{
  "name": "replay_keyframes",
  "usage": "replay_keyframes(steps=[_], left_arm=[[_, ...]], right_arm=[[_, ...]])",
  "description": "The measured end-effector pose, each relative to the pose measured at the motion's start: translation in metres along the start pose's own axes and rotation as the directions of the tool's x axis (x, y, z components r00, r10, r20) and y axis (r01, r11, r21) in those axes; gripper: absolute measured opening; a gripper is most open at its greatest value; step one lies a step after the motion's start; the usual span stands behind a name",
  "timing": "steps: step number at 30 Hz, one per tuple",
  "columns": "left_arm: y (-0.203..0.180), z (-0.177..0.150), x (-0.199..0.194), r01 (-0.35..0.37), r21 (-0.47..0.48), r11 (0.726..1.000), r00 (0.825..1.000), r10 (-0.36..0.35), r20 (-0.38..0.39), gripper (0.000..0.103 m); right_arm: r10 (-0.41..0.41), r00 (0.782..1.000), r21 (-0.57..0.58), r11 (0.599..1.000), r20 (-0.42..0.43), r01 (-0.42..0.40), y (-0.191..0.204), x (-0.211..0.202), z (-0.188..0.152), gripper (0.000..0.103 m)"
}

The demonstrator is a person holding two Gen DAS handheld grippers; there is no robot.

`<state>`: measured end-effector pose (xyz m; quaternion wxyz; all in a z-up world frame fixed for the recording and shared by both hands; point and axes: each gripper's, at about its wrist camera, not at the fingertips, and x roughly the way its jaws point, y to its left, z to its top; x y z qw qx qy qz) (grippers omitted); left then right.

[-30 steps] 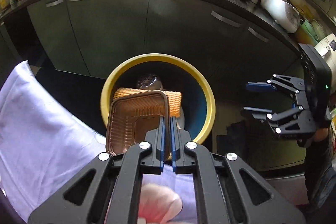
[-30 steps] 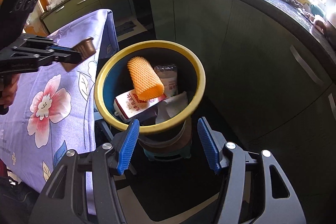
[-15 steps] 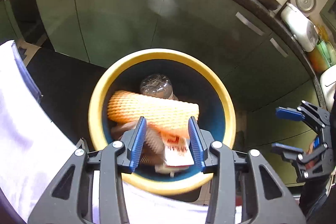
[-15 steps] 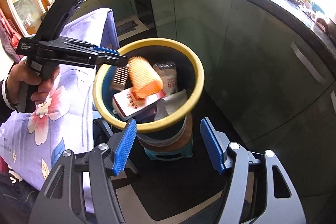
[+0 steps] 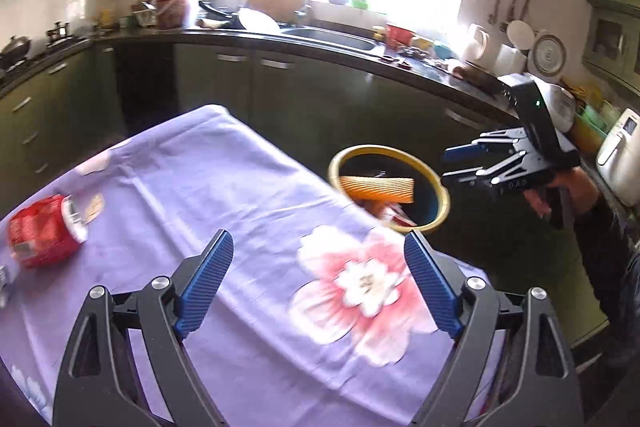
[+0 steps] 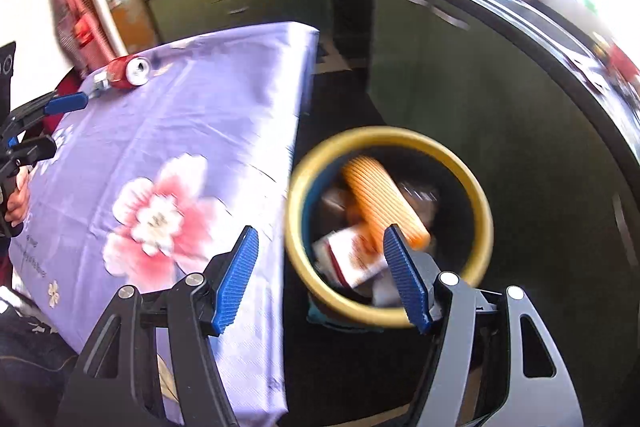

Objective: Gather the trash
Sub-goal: 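Move the left gripper back toward the table, then grasp the red Coca-Cola can with the right gripper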

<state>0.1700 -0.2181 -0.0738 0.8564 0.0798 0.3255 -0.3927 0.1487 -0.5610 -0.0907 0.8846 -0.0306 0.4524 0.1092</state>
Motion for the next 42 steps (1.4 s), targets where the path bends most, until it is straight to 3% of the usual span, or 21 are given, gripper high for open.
replay_keyframes(steps=[4, 6, 10, 12, 15, 18, 20, 22, 28, 33, 35, 42], left_arm=[[0.061, -0.037, -0.049, -0.143, -0.066, 0.988, 0.989, 0.144, 0.018, 0.083], [0.087, -0.053, -0.070, -0.189, -0.107, 0.976, 0.981, 0.192, 0.027, 0.084], [0.123, -0.074, -0.096, -0.248, -0.144, 0.958, 0.963, 0.259, 0.068, 0.089], [0.133, -0.081, -0.102, -0.254, -0.159, 0.954, 0.959, 0.270, 0.088, 0.090], [0.144, -0.089, -0.103, -0.242, -0.195, 0.950, 0.958, 0.266, 0.109, 0.091], [0.150, -0.094, -0.100, -0.243, -0.211, 0.947, 0.957, 0.270, 0.110, 0.091], [0.152, -0.097, -0.098, -0.213, -0.229, 0.950, 0.963, 0.244, 0.115, 0.091], [0.151, -0.100, -0.097, -0.200, -0.232, 0.952, 0.967, 0.230, 0.109, 0.091], [0.150, -0.100, -0.094, -0.182, -0.232, 0.956, 0.971, 0.212, 0.111, 0.092], [0.147, -0.103, -0.091, -0.209, -0.212, 0.955, 0.967, 0.234, 0.100, 0.092], [0.146, -0.103, -0.093, -0.203, -0.213, 0.956, 0.968, 0.229, 0.104, 0.092], [0.141, -0.104, -0.095, -0.211, -0.195, 0.958, 0.966, 0.235, 0.110, 0.092]], right_arm=[[0.100, 0.995, -0.156, 0.983, -0.006, -0.100, 0.059, 0.024, 0.063, 0.066], [0.147, 0.989, -0.245, 0.958, -0.023, -0.148, 0.094, 0.039, 0.097, 0.073], [0.220, 0.973, -0.431, 0.873, -0.070, -0.228, 0.179, 0.076, 0.165, 0.080], [0.251, 0.962, -0.521, 0.810, -0.107, -0.269, 0.221, 0.094, 0.190, 0.084], [0.234, 0.958, -0.655, 0.699, -0.169, -0.286, 0.279, 0.127, 0.218, 0.088], [0.135, 0.968, -0.773, 0.584, -0.209, -0.249, 0.322, 0.164, 0.227, 0.089], [0.071, 0.971, -0.812, 0.537, -0.228, -0.230, 0.336, 0.188, 0.229, 0.089], [0.041, 0.968, -0.823, 0.518, -0.248, -0.233, 0.342, 0.207, 0.231, 0.089], [0.054, 0.946, -0.788, 0.539, -0.320, -0.297, 0.356, 0.241, 0.237, 0.089], [0.037, 0.928, -0.713, 0.629, -0.372, -0.311, 0.356, 0.256, 0.240, 0.085], [0.037, 0.921, -0.671, 0.673, -0.389, -0.310, 0.349, 0.254, 0.239, 0.073], [0.039, 0.892, -0.522, 0.799, -0.450, -0.299, 0.308, 0.226, 0.203, 0.072]])
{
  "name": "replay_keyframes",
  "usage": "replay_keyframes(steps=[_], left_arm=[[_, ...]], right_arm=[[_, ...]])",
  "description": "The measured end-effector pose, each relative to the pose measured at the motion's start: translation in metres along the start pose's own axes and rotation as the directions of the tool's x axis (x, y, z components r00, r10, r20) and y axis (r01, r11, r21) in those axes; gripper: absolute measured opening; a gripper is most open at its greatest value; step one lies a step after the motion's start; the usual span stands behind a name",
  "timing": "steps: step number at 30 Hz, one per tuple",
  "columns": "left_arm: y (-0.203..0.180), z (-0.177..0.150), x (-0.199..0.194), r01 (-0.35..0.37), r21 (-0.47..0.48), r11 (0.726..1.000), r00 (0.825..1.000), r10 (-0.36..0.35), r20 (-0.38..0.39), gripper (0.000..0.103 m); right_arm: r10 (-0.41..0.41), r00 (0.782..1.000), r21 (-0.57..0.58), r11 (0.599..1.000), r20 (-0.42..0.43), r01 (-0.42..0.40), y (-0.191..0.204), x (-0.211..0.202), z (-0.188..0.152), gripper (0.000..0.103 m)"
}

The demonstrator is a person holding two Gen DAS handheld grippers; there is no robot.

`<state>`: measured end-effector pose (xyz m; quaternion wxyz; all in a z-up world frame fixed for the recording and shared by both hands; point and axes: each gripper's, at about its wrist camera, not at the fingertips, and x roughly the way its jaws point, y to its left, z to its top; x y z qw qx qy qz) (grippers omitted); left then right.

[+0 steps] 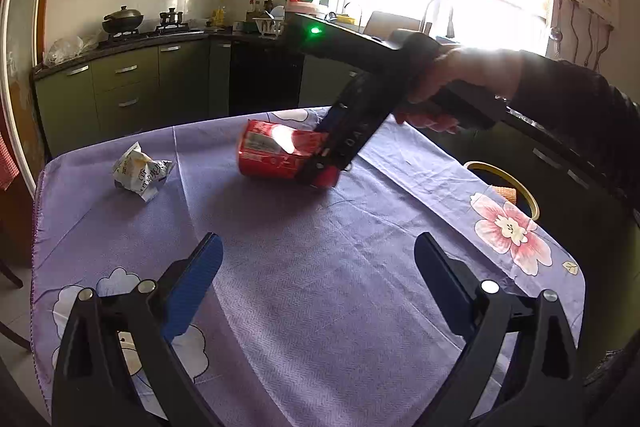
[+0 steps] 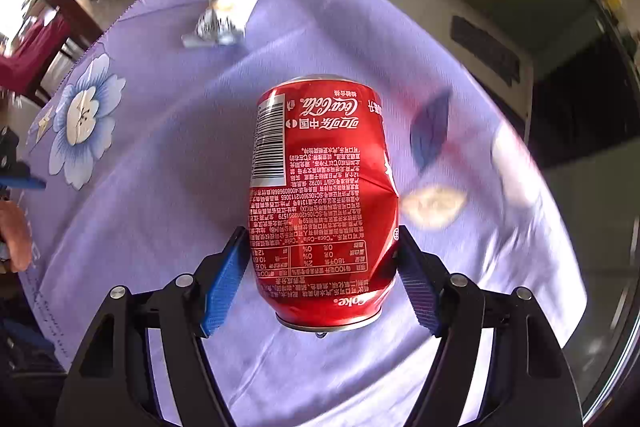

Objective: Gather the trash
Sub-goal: 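Grasp the red Coca-Cola can with the right gripper, then carry the Coca-Cola can over the bin and open the right gripper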

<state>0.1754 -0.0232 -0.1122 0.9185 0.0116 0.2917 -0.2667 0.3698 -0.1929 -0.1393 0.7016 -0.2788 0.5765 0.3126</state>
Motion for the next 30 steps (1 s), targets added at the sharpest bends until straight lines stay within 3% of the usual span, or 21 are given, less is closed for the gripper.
replay_keyframes(steps=[7, 13, 18, 22, 30], left_arm=[[-0.009, -0.002, 0.001, 0.018, 0.032, 0.999, 1.000, -0.018, -0.009, 0.092], [-0.019, -0.005, 0.005, 0.035, 0.063, 0.997, 0.999, -0.033, -0.030, 0.092], [-0.027, -0.003, 0.002, 0.036, 0.079, 0.996, 0.999, -0.034, -0.032, 0.092], [-0.036, 0.001, -0.008, 0.026, 0.089, 0.996, 0.999, -0.024, -0.022, 0.092], [-0.064, 0.005, -0.024, 0.012, 0.140, 0.990, 1.000, -0.011, -0.014, 0.092]], right_arm=[[-0.004, 0.999, 0.223, 0.975, -0.042, 0.013, 0.004, -0.020, -0.116, 0.072], [0.096, 0.995, 0.452, 0.887, 0.019, -0.094, 0.000, -0.037, -0.215, 0.071], [0.154, 0.985, 0.526, 0.833, 0.080, -0.172, 0.007, -0.051, -0.274, 0.071], [0.143, 0.983, 0.530, 0.828, 0.113, -0.182, 0.008, -0.068, -0.294, 0.071], [0.131, 0.978, 0.504, 0.841, 0.163, -0.197, 0.008, -0.103, -0.304, 0.071]])
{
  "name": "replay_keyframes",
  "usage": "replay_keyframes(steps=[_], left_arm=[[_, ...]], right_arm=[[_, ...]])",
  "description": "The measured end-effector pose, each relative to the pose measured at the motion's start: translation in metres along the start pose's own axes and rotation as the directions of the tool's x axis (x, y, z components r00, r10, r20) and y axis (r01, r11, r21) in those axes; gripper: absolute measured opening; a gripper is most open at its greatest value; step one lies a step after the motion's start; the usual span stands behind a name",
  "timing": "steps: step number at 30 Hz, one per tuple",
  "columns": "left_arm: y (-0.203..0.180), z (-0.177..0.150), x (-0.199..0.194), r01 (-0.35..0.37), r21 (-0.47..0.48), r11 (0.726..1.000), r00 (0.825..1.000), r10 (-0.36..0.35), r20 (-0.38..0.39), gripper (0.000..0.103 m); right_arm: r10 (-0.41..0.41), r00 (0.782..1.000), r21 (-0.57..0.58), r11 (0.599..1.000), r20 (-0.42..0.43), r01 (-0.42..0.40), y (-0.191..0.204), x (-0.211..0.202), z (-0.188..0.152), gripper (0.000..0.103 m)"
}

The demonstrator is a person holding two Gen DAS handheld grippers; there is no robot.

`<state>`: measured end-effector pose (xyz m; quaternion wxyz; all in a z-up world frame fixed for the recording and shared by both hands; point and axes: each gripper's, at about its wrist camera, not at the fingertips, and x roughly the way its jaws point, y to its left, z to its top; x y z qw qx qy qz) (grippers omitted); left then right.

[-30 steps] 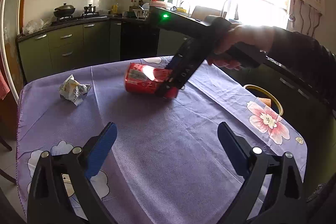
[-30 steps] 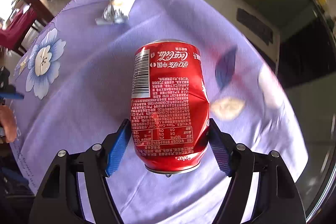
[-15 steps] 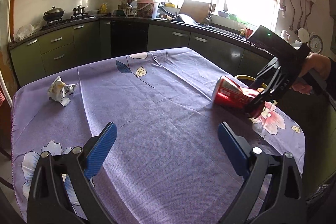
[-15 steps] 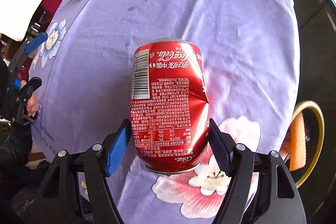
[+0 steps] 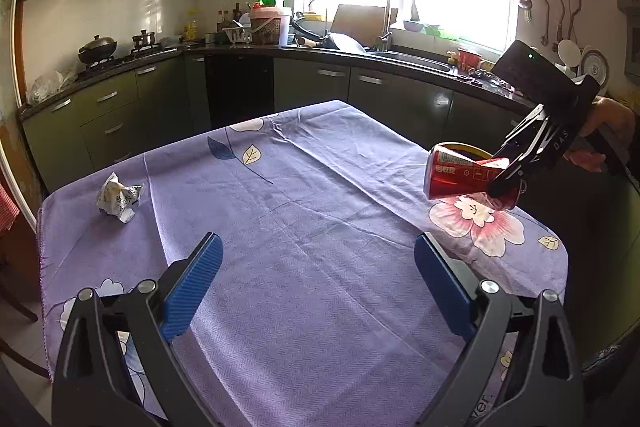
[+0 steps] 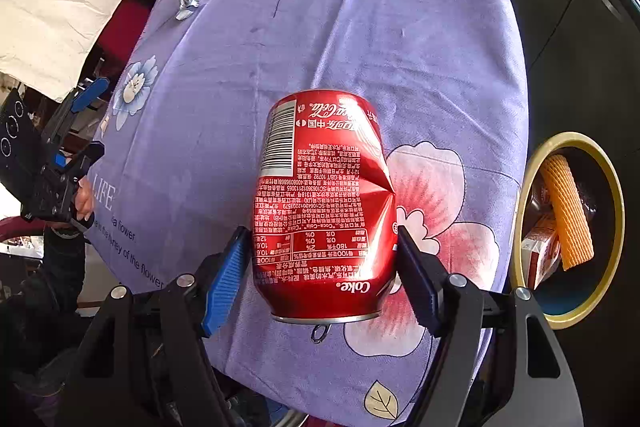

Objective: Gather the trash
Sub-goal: 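Carry the Coca-Cola can over the bin and open the right gripper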

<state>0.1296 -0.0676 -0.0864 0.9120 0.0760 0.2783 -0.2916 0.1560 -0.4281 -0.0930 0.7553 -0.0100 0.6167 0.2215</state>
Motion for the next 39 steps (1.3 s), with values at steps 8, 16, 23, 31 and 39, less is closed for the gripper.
replay_keyframes(steps=[8, 16, 23, 31, 39], left_arm=[[-0.021, 0.011, -0.006, 0.016, 0.035, 0.999, 1.000, -0.016, 0.022, 0.092], [-0.028, 0.014, -0.001, 0.029, 0.046, 0.999, 0.999, -0.029, 0.016, 0.092], [-0.032, 0.015, 0.006, 0.025, 0.046, 0.999, 1.000, -0.025, -0.004, 0.092], [-0.037, 0.018, 0.014, 0.010, 0.062, 0.998, 0.999, -0.008, -0.034, 0.092], [-0.038, 0.016, 0.014, -0.004, 0.059, 0.998, 0.998, 0.008, -0.058, 0.092]], right_arm=[[0.029, 0.998, -0.013, 0.999, 0.050, -0.029, 0.020, -0.007, 0.004, 0.071], [-0.081, 0.984, 0.116, 0.991, 0.157, 0.063, -0.038, -0.062, 0.001, 0.071], [-0.250, 0.964, 0.383, 0.902, 0.092, 0.198, -0.158, -0.056, -0.014, 0.071], [-0.333, 0.942, 0.506, 0.806, -0.038, 0.306, -0.246, -0.012, -0.018, 0.075], [-0.333, 0.939, 0.542, 0.807, 0.087, 0.236, -0.233, -0.038, -0.037, 0.088]])
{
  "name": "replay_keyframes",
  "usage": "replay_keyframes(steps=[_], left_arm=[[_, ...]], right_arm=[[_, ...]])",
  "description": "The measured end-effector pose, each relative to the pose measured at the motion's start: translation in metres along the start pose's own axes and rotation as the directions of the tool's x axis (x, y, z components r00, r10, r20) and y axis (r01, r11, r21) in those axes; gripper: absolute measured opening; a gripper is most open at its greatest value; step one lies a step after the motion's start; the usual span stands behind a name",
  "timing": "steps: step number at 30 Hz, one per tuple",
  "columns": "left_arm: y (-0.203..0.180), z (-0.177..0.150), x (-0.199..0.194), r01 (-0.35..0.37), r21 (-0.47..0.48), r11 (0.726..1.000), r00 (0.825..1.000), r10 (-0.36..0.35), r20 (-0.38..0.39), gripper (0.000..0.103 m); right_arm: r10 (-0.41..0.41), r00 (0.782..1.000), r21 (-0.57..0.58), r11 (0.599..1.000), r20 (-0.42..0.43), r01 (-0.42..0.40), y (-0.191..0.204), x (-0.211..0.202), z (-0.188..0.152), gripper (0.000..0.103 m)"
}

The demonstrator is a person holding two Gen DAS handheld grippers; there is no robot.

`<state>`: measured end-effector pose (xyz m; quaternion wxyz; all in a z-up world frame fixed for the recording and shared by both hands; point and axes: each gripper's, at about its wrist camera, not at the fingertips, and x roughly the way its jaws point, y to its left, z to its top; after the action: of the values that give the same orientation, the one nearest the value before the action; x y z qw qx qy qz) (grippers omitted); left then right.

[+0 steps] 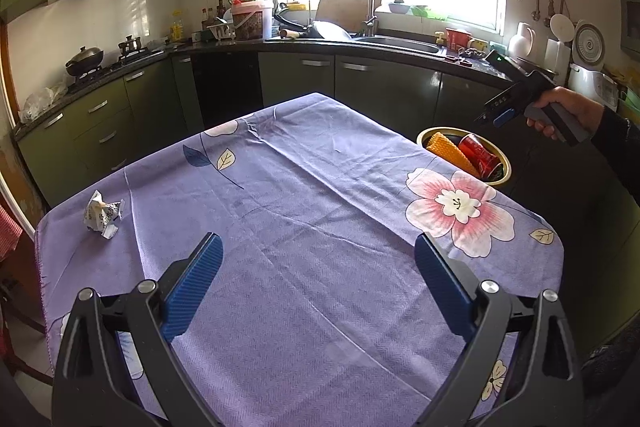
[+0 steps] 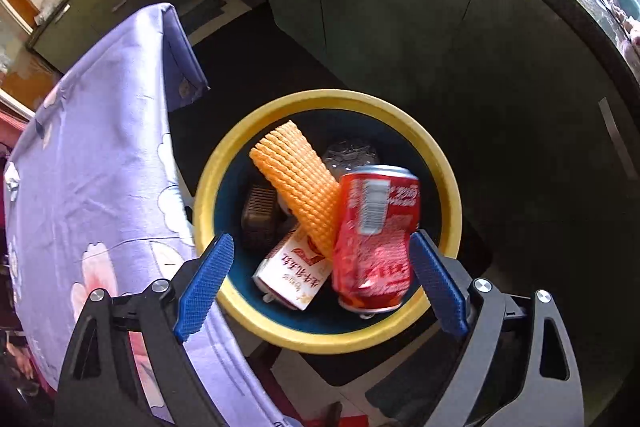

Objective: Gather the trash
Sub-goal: 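Carry the Coca-Cola can over the bin and open the right gripper, then grasp the crumpled white snack wrapper with the left gripper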

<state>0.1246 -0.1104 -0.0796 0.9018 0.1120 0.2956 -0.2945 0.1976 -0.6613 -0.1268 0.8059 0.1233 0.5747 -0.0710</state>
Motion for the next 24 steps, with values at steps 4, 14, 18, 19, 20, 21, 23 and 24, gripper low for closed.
replay_keyframes(steps=[4, 14, 18, 19, 20, 21, 23, 24], left_arm=[[0.002, -0.004, -0.002, -0.014, -0.012, 1.000, 1.000, 0.014, -0.016, 0.092], [0.075, 0.001, 0.003, -0.266, -0.210, 0.941, 0.952, 0.222, -0.212, 0.092], [0.138, 0.021, 0.019, -0.312, -0.337, 0.888, 0.931, 0.217, -0.292, 0.092], [0.152, 0.028, 0.025, -0.306, -0.330, 0.893, 0.934, 0.213, -0.287, 0.092], [0.163, 0.035, 0.030, -0.301, -0.314, 0.901, 0.937, 0.218, -0.272, 0.092], [0.175, 0.042, 0.037, -0.301, -0.276, 0.913, 0.938, 0.230, -0.261, 0.094], [0.196, 0.049, 0.057, -0.332, -0.225, 0.916, 0.917, 0.257, -0.305, 0.096], [0.211, 0.049, 0.067, -0.354, -0.246, 0.902, 0.902, 0.260, -0.346, 0.096]], right_arm=[[0.107, 0.992, -0.042, 0.994, 0.063, -0.104, 0.023, -0.033, -0.026, 0.088], [0.239, 0.967, -0.302, 0.932, 0.088, -0.203, 0.123, -0.058, -0.076, 0.088], [0.258, 0.963, -0.357, 0.909, 0.071, -0.217, 0.145, -0.053, -0.082, 0.088], [0.262, 0.963, -0.363, 0.905, 0.066, -0.221, 0.148, -0.051, -0.082, 0.088], [0.268, 0.962, -0.366, 0.902, 0.057, -0.230, 0.151, -0.048, -0.082, 0.088], [0.272, 0.961, -0.368, 0.900, 0.050, -0.235, 0.152, -0.043, -0.082, 0.088], [0.273, 0.961, -0.368, 0.898, 0.040, -0.240, 0.154, -0.039, -0.083, 0.088], [0.274, 0.961, -0.366, 0.898, 0.034, -0.243, 0.153, -0.035, -0.082, 0.088]])
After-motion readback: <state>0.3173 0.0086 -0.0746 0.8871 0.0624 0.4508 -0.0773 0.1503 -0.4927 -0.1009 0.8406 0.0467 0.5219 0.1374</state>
